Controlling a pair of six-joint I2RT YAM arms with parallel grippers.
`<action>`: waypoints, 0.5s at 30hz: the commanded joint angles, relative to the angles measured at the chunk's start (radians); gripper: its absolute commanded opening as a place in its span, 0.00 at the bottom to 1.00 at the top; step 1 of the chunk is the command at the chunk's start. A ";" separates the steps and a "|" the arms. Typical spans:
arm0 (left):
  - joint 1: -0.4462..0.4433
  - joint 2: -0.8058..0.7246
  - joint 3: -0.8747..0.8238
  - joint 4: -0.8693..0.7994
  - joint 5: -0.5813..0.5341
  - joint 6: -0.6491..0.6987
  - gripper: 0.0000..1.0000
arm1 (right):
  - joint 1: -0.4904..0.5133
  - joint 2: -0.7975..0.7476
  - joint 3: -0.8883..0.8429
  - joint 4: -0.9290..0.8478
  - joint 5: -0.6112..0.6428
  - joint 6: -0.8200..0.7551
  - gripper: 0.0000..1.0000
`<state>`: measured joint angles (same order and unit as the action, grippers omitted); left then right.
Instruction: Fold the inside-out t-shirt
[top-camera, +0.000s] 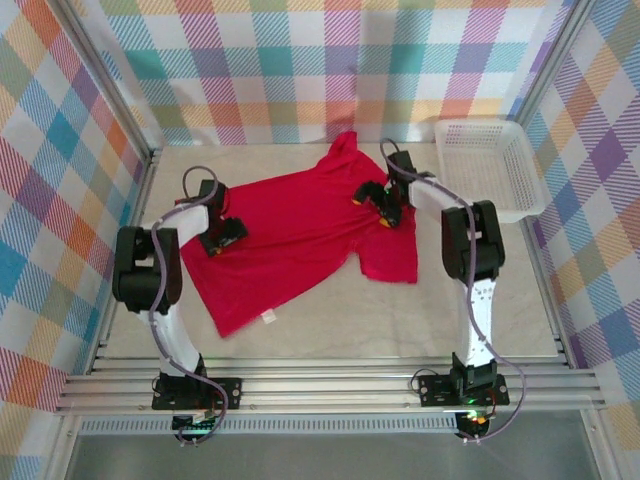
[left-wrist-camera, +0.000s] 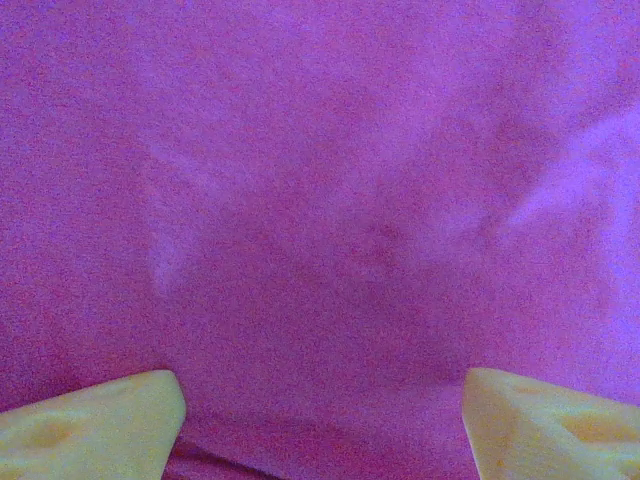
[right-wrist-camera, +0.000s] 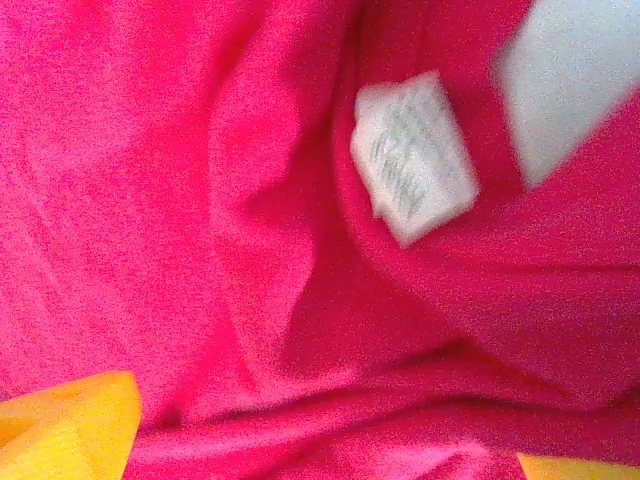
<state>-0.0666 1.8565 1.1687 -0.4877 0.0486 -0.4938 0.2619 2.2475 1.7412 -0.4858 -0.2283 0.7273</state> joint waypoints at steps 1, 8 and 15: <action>-0.096 -0.075 -0.204 0.048 0.131 -0.159 0.76 | -0.006 0.192 0.247 -0.188 0.028 -0.088 0.93; -0.470 -0.164 -0.268 0.201 0.184 -0.440 0.76 | 0.023 0.569 1.040 -0.482 -0.135 -0.131 0.91; -0.660 -0.178 0.020 0.057 0.169 -0.396 0.75 | 0.005 0.240 0.748 -0.444 -0.033 -0.238 0.93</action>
<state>-0.7193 1.7168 1.0779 -0.3443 0.2119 -0.8867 0.2741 2.6804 2.5767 -0.8745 -0.3038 0.5667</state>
